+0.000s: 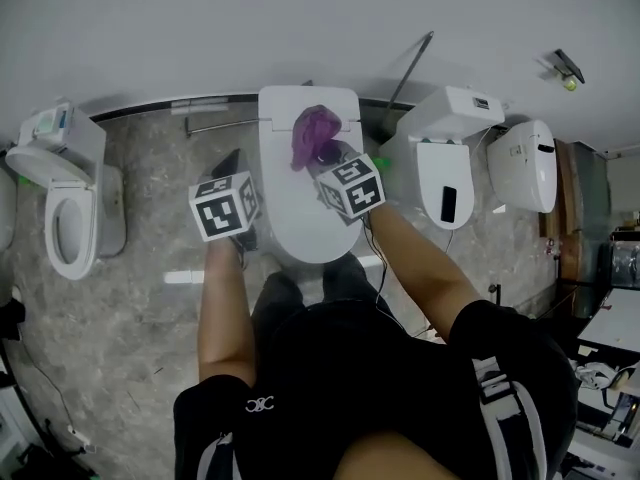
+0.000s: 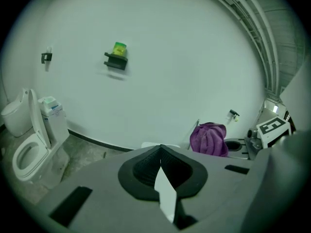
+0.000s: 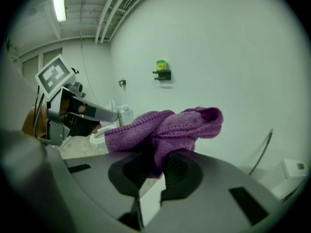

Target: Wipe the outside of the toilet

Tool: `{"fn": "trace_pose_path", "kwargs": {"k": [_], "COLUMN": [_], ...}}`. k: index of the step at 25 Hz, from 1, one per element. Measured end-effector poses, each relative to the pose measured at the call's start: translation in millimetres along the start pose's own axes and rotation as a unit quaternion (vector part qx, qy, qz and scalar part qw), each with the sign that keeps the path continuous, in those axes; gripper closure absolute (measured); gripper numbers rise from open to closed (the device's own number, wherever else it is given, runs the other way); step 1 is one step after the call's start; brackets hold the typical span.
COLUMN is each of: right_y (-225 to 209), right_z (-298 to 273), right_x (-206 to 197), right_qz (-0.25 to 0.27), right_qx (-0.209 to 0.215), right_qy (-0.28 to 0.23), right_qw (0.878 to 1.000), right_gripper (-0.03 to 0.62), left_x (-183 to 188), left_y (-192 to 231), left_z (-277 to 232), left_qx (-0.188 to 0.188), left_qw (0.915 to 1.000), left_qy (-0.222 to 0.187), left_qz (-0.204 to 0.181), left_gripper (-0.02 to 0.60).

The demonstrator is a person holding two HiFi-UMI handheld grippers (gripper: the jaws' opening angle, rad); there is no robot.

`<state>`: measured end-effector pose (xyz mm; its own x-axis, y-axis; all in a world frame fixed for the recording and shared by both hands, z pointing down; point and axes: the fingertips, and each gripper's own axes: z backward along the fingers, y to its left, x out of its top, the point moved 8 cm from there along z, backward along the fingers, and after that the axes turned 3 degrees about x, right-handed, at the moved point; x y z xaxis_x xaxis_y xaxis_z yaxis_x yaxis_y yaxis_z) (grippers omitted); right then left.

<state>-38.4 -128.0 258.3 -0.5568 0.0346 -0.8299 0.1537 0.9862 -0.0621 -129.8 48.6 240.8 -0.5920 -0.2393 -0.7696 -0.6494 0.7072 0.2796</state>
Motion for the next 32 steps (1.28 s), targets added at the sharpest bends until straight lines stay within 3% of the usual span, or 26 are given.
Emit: {"fn": "trace_pose_path", "kwargs": {"k": [4,9,16,23,28,32], "right_y": [-30,-68,-125,-166,-194,-219], "right_z": [-42,-101,-197,-288,-347,-385], "right_x": [-18,-44,-76,-111,-130,-145], "right_qz": [0.012,0.08,0.108,0.127,0.064,0.003], "right_qx": [0.021,0.11,0.171,0.215,0.238,0.229], "right_qy": [0.067,0.117,0.139,0.132,0.156,0.182], "right_qw": [0.997,0.984,0.969,0.959,0.956,0.956], "right_gripper": [0.546,0.546,0.546,0.549,0.551,0.551], "left_x": [-2,-14,-40,-69,-96,-109], "left_y": [3,6,13,19,28,27], "left_z": [-24,-62,-124,-179,-200,-214], "left_qx": [0.012,0.036,0.062,0.097,0.122,0.129], "left_qw": [0.9999,0.9989,0.995,0.9905,0.984,0.9808], "left_qy": [0.01,0.029,0.039,0.059,0.088,0.107], "left_qz": [0.007,0.006,0.068,0.078,0.096,0.1], "left_gripper": [0.572,0.572,0.572,0.572,0.572,0.572]}}
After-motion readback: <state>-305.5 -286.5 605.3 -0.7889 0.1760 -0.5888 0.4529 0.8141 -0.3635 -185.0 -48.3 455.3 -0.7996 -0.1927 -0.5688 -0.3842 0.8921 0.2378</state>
